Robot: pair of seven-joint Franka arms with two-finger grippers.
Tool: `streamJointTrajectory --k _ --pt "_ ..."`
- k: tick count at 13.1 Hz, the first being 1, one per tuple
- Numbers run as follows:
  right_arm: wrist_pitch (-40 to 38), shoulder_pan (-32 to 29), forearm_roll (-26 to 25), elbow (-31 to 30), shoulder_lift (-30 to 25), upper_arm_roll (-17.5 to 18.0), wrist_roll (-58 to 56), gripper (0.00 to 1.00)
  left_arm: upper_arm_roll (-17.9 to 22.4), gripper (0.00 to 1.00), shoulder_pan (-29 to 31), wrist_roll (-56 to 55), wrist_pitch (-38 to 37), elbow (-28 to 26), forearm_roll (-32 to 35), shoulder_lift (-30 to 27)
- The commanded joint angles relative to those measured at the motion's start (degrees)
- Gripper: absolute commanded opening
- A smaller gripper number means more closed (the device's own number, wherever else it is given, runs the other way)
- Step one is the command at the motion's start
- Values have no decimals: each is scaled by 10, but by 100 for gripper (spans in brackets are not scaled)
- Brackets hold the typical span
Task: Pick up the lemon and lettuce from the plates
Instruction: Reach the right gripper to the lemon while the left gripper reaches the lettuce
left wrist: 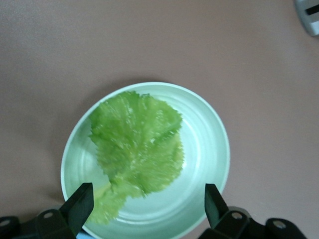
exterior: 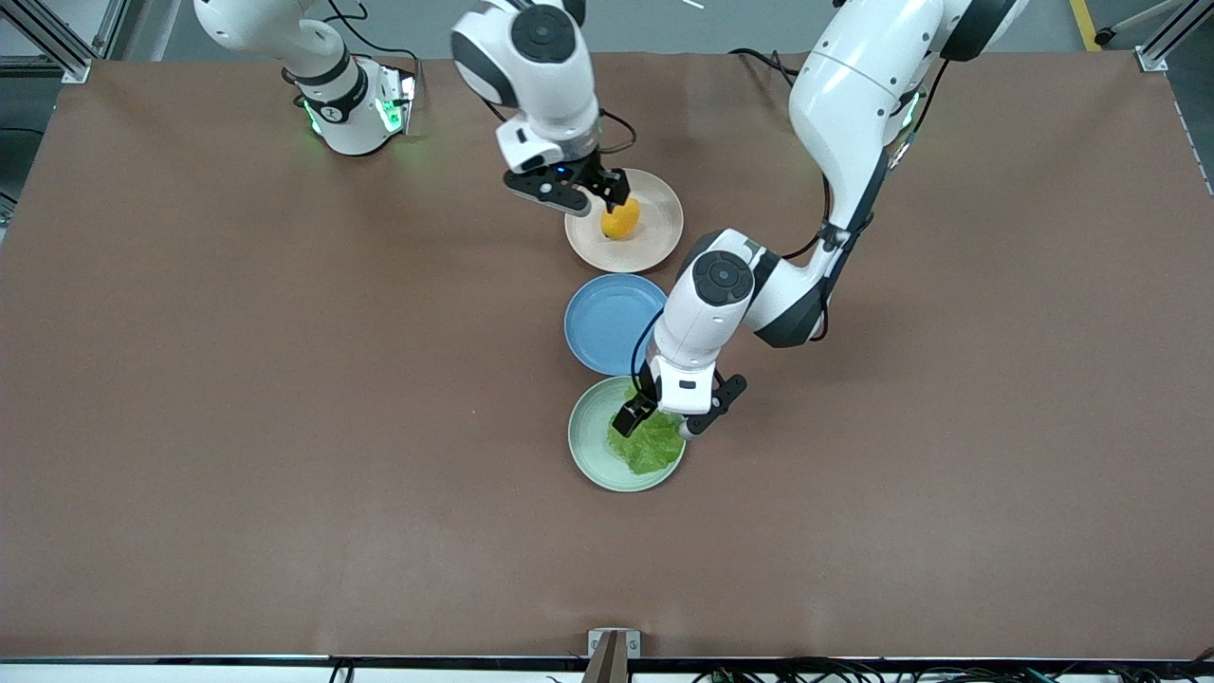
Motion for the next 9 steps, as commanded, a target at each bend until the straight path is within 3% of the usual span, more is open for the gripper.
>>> streamJointTrajectory --k 1,9 --pt "43 34 -22 5 48 -10 48 100 6 95 1 -8 11 -21 22 -4" --pt "110 89 -37 5 121 -11 158 100 8 74 1 -9 42 -18 25 22"
